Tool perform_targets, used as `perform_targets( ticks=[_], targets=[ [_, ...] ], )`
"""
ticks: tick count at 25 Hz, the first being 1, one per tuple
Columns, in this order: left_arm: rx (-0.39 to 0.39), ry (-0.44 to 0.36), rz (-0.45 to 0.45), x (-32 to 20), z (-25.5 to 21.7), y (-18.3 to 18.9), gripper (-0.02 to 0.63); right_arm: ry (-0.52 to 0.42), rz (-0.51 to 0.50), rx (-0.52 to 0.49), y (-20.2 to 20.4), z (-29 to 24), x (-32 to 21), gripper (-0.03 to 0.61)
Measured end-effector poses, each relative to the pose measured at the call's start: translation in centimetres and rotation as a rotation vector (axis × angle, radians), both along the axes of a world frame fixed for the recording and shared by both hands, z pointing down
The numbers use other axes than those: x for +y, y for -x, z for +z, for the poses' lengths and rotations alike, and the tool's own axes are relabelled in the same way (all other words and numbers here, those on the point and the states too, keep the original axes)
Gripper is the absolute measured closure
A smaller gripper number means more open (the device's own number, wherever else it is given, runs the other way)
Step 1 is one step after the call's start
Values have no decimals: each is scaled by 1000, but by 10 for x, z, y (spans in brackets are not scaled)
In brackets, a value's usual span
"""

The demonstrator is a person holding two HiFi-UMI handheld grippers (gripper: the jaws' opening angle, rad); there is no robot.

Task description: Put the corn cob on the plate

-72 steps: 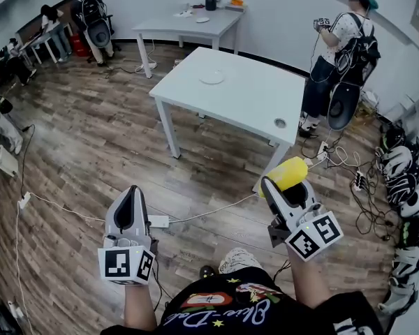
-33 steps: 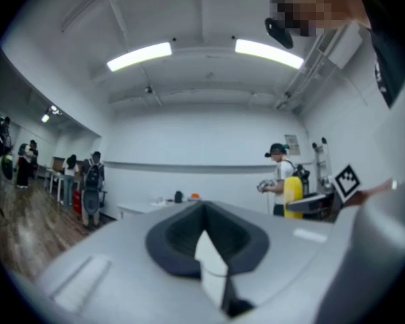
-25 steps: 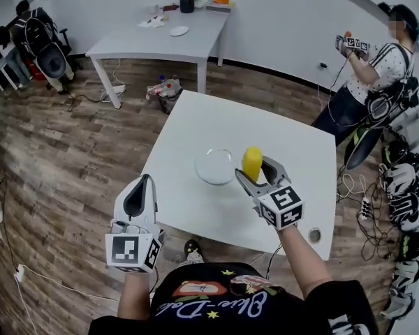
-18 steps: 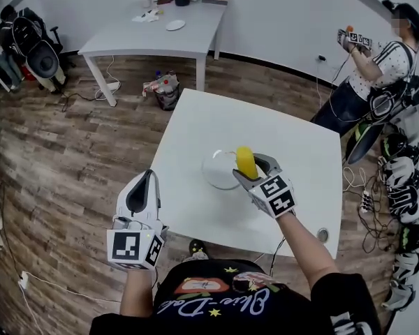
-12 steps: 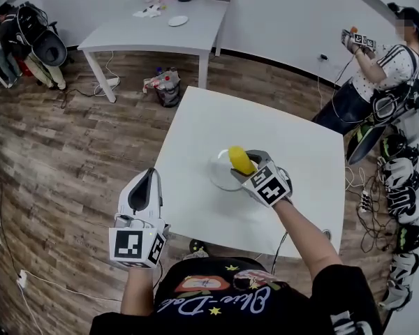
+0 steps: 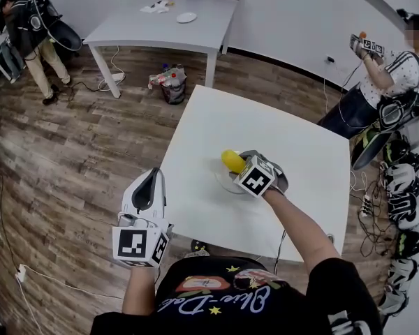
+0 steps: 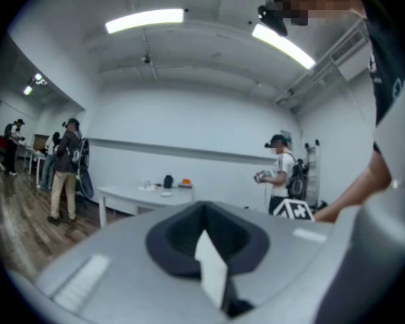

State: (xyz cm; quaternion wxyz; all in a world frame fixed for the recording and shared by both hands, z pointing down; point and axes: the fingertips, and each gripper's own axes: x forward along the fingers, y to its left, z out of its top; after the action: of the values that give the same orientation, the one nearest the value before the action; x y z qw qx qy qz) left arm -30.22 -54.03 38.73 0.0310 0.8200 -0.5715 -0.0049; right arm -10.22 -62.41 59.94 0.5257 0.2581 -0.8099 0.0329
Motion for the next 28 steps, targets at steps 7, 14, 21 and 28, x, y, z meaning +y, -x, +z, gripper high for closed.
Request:
perform_targets(
  ticks=[7, 14, 21, 28],
  targets=[
    [-13, -5, -15, 1, -1, 4, 617, 44, -36, 46, 9, 18, -7, 319],
    [1, -13, -19, 0, -6, 9, 617, 100, -28, 26, 12, 32, -9, 318],
    [4, -17, 0, 0, -8, 5, 617, 194, 19, -101, 15, 32, -1, 318],
    [3, -29, 15, 6, -14, -7, 617, 184, -24, -189, 21, 20, 10, 316]
  ],
)
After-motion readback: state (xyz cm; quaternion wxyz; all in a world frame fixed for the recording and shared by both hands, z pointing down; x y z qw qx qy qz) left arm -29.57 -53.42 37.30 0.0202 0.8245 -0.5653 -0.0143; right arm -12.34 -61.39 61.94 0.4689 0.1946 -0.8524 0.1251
